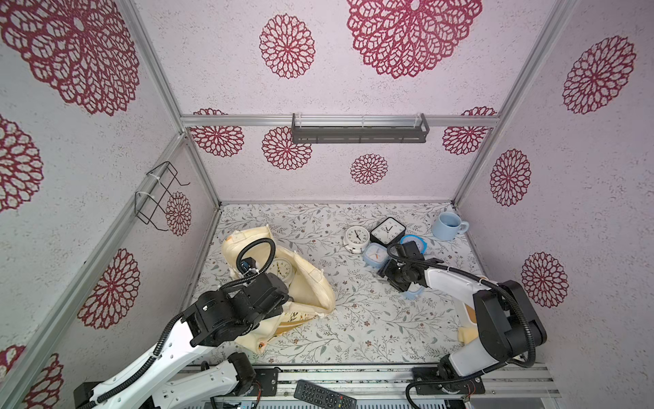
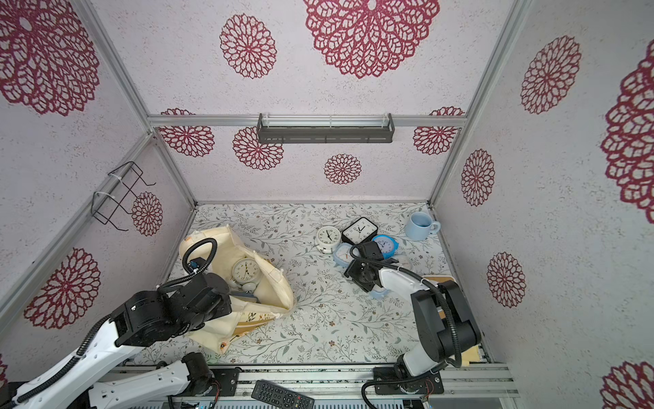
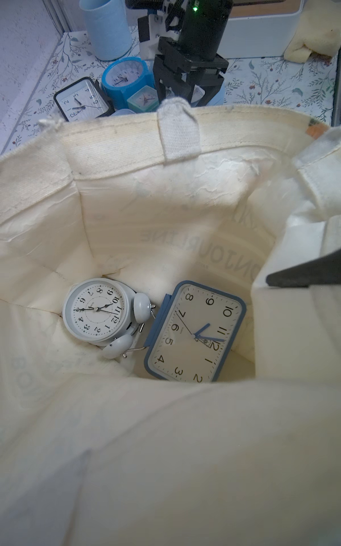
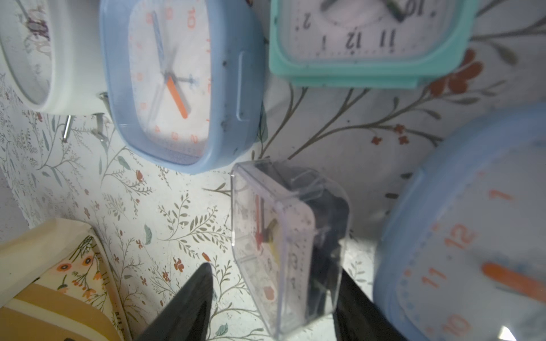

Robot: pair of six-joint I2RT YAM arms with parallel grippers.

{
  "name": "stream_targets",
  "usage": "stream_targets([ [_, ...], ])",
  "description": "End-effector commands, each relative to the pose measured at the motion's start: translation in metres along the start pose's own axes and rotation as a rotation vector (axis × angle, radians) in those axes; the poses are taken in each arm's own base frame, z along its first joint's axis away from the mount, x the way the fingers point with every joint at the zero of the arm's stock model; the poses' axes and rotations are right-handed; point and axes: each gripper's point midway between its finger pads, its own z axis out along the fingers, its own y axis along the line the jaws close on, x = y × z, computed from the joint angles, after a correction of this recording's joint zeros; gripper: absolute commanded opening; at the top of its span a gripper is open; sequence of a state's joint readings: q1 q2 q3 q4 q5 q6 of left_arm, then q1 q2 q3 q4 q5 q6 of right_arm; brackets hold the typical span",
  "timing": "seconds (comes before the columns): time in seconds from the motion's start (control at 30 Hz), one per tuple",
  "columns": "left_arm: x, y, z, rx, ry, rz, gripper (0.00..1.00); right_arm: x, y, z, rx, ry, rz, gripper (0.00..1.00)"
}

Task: Take the alarm clock out of the canvas bag
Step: Place the alarm at the center of the board.

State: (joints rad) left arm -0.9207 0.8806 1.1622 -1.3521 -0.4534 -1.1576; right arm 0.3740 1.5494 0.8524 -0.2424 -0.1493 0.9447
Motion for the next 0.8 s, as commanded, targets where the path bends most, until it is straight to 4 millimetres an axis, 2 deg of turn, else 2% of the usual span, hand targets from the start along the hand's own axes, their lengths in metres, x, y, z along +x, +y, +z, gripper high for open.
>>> stream_targets([
  [0.0,-0.014,-0.009,-0.005,0.031,-0.051,-0.014,0.0,-0.016,0.005,-0.019,0.009,-0.07,0.016,0.69],
  [0.23,-0.012,-0.019,-0.004,0.062,-0.029,0.009,0.0,-0.028,0.015,-0.052,0.009,-0.133,-0.021,0.71],
  [0.3,-0.008,-0.029,-0.003,0.104,-0.005,0.041,0.0,-0.033,0.032,-0.069,-0.045,-0.164,-0.064,0.69],
  [0.37,-0.002,-0.04,-0.002,0.153,0.021,0.082,0.0,-0.031,0.067,-0.095,-0.166,-0.204,-0.184,0.67],
  [0.43,0.005,-0.05,-0.002,0.194,0.041,0.124,0.0,-0.015,0.119,-0.131,-0.343,-0.241,-0.379,0.66],
  [0.53,0.012,-0.054,0.0,0.202,0.059,0.164,0.0,0.022,0.172,-0.168,-0.469,-0.259,-0.667,0.7],
  [0.63,0.014,-0.055,0.002,0.193,0.062,0.178,0.0,0.058,0.203,-0.176,-0.532,-0.198,-0.877,0.76],
  [0.77,0.013,-0.058,0.001,0.194,0.061,0.184,0.0,0.096,0.229,-0.166,-0.58,-0.142,-1.072,0.83],
])
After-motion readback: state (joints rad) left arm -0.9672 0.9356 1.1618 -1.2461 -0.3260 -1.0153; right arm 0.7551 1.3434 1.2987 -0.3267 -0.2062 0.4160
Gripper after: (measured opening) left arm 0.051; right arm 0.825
